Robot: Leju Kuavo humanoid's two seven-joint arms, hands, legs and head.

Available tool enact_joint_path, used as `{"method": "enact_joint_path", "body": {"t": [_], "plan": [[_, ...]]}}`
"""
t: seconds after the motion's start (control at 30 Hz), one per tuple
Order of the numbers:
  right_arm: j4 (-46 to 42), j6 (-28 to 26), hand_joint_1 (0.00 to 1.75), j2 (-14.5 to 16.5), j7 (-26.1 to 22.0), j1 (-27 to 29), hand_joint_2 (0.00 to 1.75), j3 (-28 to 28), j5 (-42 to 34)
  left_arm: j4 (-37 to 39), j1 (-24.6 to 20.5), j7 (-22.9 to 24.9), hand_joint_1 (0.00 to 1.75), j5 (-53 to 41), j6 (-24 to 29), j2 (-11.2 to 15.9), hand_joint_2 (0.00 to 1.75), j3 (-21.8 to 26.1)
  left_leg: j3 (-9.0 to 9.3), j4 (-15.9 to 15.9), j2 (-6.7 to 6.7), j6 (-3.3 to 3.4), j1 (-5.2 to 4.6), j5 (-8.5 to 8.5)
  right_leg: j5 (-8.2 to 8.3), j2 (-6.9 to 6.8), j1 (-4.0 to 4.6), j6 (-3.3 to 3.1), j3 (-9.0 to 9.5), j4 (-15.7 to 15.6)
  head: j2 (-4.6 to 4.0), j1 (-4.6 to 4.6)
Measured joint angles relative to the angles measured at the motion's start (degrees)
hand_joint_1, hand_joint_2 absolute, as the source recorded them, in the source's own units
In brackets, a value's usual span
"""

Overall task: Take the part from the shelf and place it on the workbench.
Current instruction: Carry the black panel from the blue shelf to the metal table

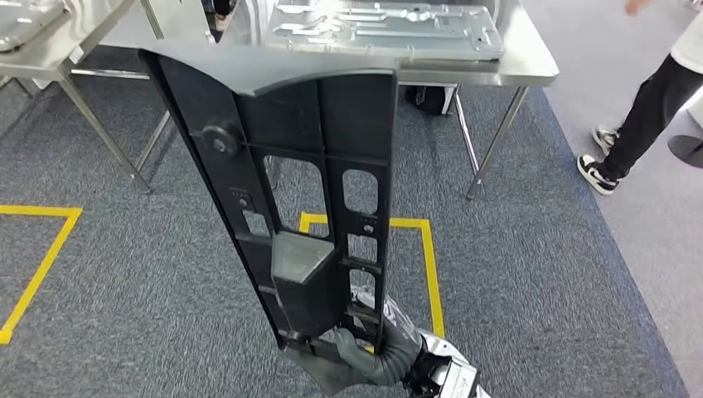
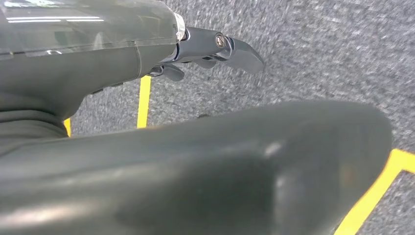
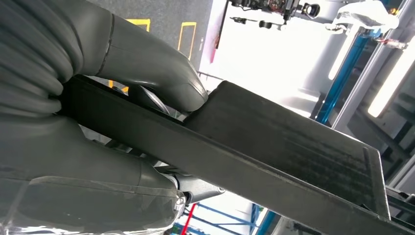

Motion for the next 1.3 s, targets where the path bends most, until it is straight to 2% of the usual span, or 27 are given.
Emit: {"method": "enact_joint_path", "body": {"t": [0.1,0.13,0.17,0.2,0.23,0.27,0.3,0.37,0.47,0.5,0.53,0.6,0.63,0.67,0.7,0.77,0.83,0.9,0.97,1.0,1.03,1.1,1.13,1.17,1.2,1.27,1.3], "plan": [[-0.11,-0.1,1.75,0.23,0.0,0.12,1.75,-0.01,0.03,0.0,0.02,-0.21,0.0,-0.02,0.05,0.02,0.0,0.0,0.2,0.05,-0.03,0.47,-0.28,-0.33,-4.45,0.05,0.01,0.06,-6.17,10.61,0.0,0.01],[-0.1,-0.19,1.75,0.33,0.0,0.18,1.75,-0.01,0.03,0.0,0.05,-0.28,0.0,-0.05,0.1,0.02,0.0,0.0,0.35,0.07,-0.09,0.55,-0.4,-0.51,-4.62,0.06,0.04,-0.03,-7.55,12.36,0.0,0.01],[-0.1,-0.35,1.75,0.46,0.0,0.2,1.75,-0.01,-0.01,0.0,0.08,-0.32,0.0,-0.09,0.16,0.02,0.0,0.0,0.61,0.07,-0.18,0.56,-0.53,-0.71,-3.6,0.06,0.12,-0.25,-7.86,11.93,0.0,0.01],[-0.09,-0.52,1.75,0.63,0.0,0.18,1.75,-0.01,-0.16,0.0,0.1,-0.35,0.0,-0.13,0.21,0.02,0.0,0.0,1.01,0.07,-0.27,0.52,-0.64,-0.98,-1.49,0.07,0.28,-0.63,-7.06,9.29,0.0,0.01],[-0.09,-0.64,1.75,0.79,0.0,0.14,1.75,-0.01,-0.42,0.0,0.1,-0.37,0.0,-0.16,0.25,0.0,0.0,0.0,1.45,0.03,-0.32,0.47,-0.73,-1.3,1.1,0.0,0.55,-1.21,-5.59,5.31,0.0,0.01],[-0.06,-0.67,1.75,0.93,0.0,0.07,1.75,-0.01,-0.8,0.0,0.09,-0.4,0.0,-0.17,0.27,-0.08,0.0,0.0,1.86,-0.01,-0.32,0.36,-0.83,-1.59,2.63,-0.19,0.88,-1.82,-4.19,1.72,0.0,0.01],[-0.02,-0.55,1.75,1.05,0.0,-0.02,1.75,-0.01,-1.23,0.0,0.09,-0.43,0.0,-0.19,0.3,-0.16,0.0,0.0,2.12,-0.08,-0.27,0.17,-0.85,-1.85,3.29,-0.35,1.2,-2.36,-3.1,-1.1,0.0,0.01],[0.05,-0.09,1.75,1.22,0.0,-0.14,1.75,-0.01,-1.98,0.0,0.17,-0.51,0.0,-0.31,0.33,-0.29,0.0,0.0,2.52,-0.1,-0.05,-0.48,-0.86,-2.01,2.96,-0.51,1.6,-3.1,-2.4,-3.03,0.0,0.01],[0.06,0.31,1.75,1.58,0.0,-0.17,1.75,-0.02,-2.54,0.0,0.19,-0.67,0.0,-0.56,0.36,-0.25,0.0,-0.01,3.09,1.34,0.25,-1.47,-0.82,-2.43,3.54,-0.04,1.24,-3.63,-0.62,-4.35,0.0,-0.01],[0.06,0.32,1.75,1.76,0.0,-0.26,1.75,-0.02,-2.62,0.0,0.08,-0.72,0.0,-0.62,0.36,-0.24,0.0,-0.01,2.35,3.11,0.27,-1.58,-0.77,-3.2,3.49,0.08,1.07,-3.77,0.1,-4.69,0.0,-0.01],[0.07,0.33,1.75,1.92,0.0,-0.32,1.75,-0.03,-2.7,0.0,0.01,-0.75,0.0,-0.65,0.36,-0.22,0.0,-0.02,0.8,5.92,0.27,-1.71,-0.69,-4.37,3.35,0.16,1.02,-3.91,0.64,-4.94,0.0,0.0],[0.09,0.34,1.75,2.1,0.0,-0.34,1.75,-0.03,-2.87,0.0,0.06,-0.78,0.0,-0.72,0.43,-0.18,0.0,-0.03,-3.67,12.52,0.26,-2.06,-0.63,-7.07,2.82,0.56,0.98,-4.11,1.15,-4.99,0.0,-0.01],[0.1,0.36,1.75,2.12,0.0,-0.24,1.75,-0.03,-2.97,0.0,0.2,-0.78,0.0,-0.77,0.47,-0.14,0.0,-0.03,-5.46,14.47,0.26,-2.26,-0.57,-7.77,2.51,0.89,0.96,-4.09,1.44,-4.97,0.0,-0.01],[0.12,0.42,1.75,2.12,0.0,-0.16,1.75,-0.05,-3.06,0.0,0.34,-0.8,0.0,-0.83,0.51,-0.11,0.0,-0.02,-6.37,14.53,0.26,-2.41,-0.49,-7.39,2.17,1.26,0.94,-4.01,1.83,-4.95,0.0,-0.02],[0.13,0.51,1.75,2.12,0.0,-0.08,1.75,-0.07,-3.15,0.0,0.46,-0.82,0.0,-0.91,0.54,-0.1,0.0,-0.02,-6.27,12.64,0.24,-2.51,-0.36,-5.71,1.79,1.63,0.89,-3.88,2.34,-4.92,0.0,-0.02],[0.14,0.8,1.75,2.12,0.0,-0.01,1.75,-0.12,-3.38,0.0,0.6,-0.86,0.0,-1.05,0.55,-0.03,0.0,-0.03,-4.37,5.61,-0.06,-2.6,-0.14,-0.59,0.88,2.25,0.85,-3.47,3.53,-4.81,0.0,-0.01],[0.18,1.07,1.75,2.12,0.0,0.04,1.75,-0.2,-3.66,0.0,0.65,-0.87,0.0,-1.11,0.55,0.01,0.0,-0.05,-3.05,1.22,-0.39,-2.04,-0.29,1.75,0.1,2.73,0.89,-2.84,4.01,-4.66,0.0,0.0],[0.21,1.18,1.75,2.11,0.0,0.13,1.75,-0.32,-3.87,0.0,0.68,-0.9,0.0,-1.15,0.54,0.04,0.0,-0.07,-2.8,0.7,-0.31,-1.04,-0.54,1.5,-0.23,3.03,0.95,-2.1,4.05,-4.46,0.0,-0.01],[0.2,1.2,1.75,2.11,0.0,0.17,1.75,-0.49,-4.0,0.0,0.64,-0.98,0.0,-1.19,0.46,0.03,0.0,-0.09,-2.19,0.37,-0.08,-0.24,-0.42,1.64,-0.58,2.7,0.89,-1.49,3.81,-3.33,0.0,-0.01],[0.2,1.21,1.75,2.11,0.0,0.13,1.75,-0.6,-4.09,0.0,0.59,-1.03,0.0,-1.22,0.4,0.02,0.0,-0.1,-1.83,0.21,0.04,0.1,-0.36,1.57,-1.15,2.32,0.84,-1.27,2.84,-1.5,0.0,0.0],[0.22,1.24,1.75,2.11,0.0,0.12,1.75,-0.71,-4.2,0.0,0.56,-1.08,0.0,-1.27,0.34,0.02,0.0,-0.11,-1.5,0.07,0.18,0.38,-0.3,1.4,-2.15,1.9,0.77,-1.05,1.09,1.51,0.0,0.0],[0.33,1.26,1.75,2.1,0.0,0.23,1.75,-0.9,-4.47,0.0,0.57,-1.12,0.0,-1.35,0.26,0.05,0.0,-0.13,-1.03,0.05,0.49,0.7,-0.36,0.84,-4.72,1.42,0.69,-0.75,-3.77,8.93,0.0,0.01],[0.4,1.19,1.75,2.1,0.0,0.33,1.75,-1.0,-4.56,0.0,0.58,-1.13,0.0,-1.37,0.23,0.06,0.0,-0.13,-0.69,0.05,0.64,0.71,-0.39,0.49,-5.35,1.36,0.64,-0.6,-5.81,11.42,0.0,0.01],[0.46,1.08,1.75,2.1,0.0,0.4,1.75,-1.1,-4.57,0.0,0.59,-1.13,0.0,-1.38,0.22,0.07,0.0,-0.12,-0.25,0.05,0.78,0.68,-0.4,0.1,-4.91,1.31,0.62,-0.57,-6.96,12.06,0.0,0.01],[0.5,0.96,1.75,2.1,0.0,0.44,1.75,-1.21,-4.52,0.0,0.59,-1.13,0.0,-1.38,0.21,0.07,0.0,-0.11,0.34,0.05,0.91,0.6,-0.41,-0.33,-3.22,1.23,0.62,-0.62,-7.04,10.57,0.0,0.01],[0.52,0.72,1.75,2.09,0.0,0.44,1.75,-1.43,-4.31,0.0,0.59,-1.13,0.0,-1.38,0.19,0.05,0.0,-0.11,1.68,0.01,1.2,0.34,-0.43,-1.26,1.98,0.34,0.9,-1.29,-4.93,3.36,0.0,0.0],[0.53,0.62,1.75,2.09,0.0,0.41,1.75,-1.52,-4.22,0.0,0.59,-1.13,0.0,-1.38,0.17,0.02,0.0,-0.11,2.19,-0.01,1.33,0.11,-0.49,-1.66,3.26,-0.33,1.22,-1.69,-3.88,0.05,0.0,0.02]]}}
